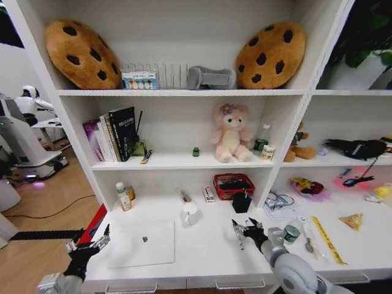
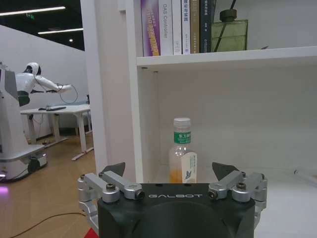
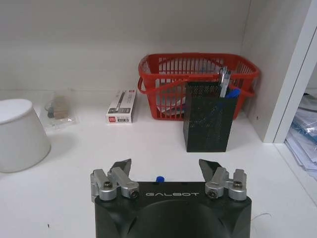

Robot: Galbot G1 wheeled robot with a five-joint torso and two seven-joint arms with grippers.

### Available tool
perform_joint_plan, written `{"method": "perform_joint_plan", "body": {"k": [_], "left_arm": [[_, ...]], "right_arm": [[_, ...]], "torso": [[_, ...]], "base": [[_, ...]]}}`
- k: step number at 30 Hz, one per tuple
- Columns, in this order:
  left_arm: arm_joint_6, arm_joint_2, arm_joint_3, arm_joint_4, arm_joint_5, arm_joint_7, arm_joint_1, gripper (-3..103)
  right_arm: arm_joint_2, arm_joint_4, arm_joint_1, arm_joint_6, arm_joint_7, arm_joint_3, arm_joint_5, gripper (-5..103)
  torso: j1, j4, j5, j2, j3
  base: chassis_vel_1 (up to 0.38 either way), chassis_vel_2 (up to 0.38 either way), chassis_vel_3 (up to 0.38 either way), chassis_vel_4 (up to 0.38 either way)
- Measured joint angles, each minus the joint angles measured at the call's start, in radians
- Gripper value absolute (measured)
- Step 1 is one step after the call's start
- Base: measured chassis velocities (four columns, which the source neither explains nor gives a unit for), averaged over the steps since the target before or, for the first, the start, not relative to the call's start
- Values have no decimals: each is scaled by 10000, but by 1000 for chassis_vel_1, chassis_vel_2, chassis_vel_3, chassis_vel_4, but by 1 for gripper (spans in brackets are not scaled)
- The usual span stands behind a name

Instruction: Organize the objects on the table.

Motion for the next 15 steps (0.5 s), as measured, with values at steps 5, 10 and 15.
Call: {"method": "perform_joint_plan", "body": {"k": [5,10,15], "left_arm": [[0,-26,8,1,29,-6,31,99],[0,-34,31,19,56,-21,44,99],[3,-14,34,47,66,-28,57,99]], "right_arm": [[107,-633,268,68,-440,-434,-255,83],[159,-1033,768,63,-497,-1086,-185,97],[226,-1334,1397,-23,-512,-1682,113,100]], "torso": [[0,-3,1,0,0],[0,-3,-1,0,1],[0,-2,0,0,1]], "base": [[0,0,0,0],[0,0,0,0],[0,0,0,0]]}}
